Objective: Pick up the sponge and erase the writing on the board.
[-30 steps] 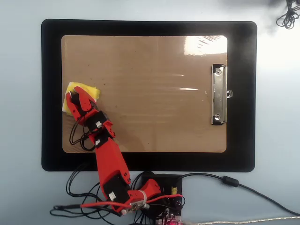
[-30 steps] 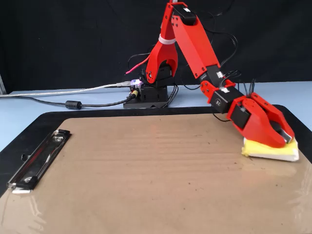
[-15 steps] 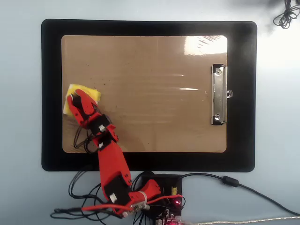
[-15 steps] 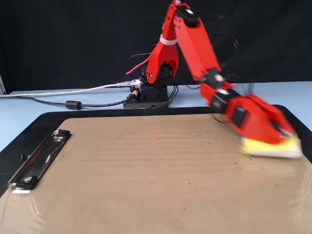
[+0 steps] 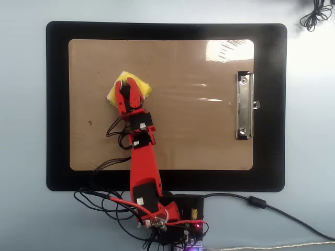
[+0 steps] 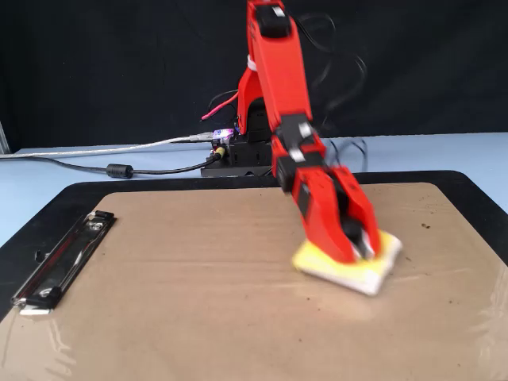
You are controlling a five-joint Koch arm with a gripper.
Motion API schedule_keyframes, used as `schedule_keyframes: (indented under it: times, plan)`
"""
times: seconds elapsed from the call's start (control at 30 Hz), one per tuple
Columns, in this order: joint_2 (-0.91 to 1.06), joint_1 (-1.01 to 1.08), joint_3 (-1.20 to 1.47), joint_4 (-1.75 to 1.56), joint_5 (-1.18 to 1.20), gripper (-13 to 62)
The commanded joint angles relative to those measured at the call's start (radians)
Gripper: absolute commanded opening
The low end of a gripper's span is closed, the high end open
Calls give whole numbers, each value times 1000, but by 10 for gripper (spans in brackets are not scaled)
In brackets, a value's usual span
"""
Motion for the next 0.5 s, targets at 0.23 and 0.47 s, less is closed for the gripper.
schedule_keyframes:
  times: [0.23,0.47]
  plan:
    - [695,-152,667,98,0,-79]
    - [-94,-186,-173,104,0,-79]
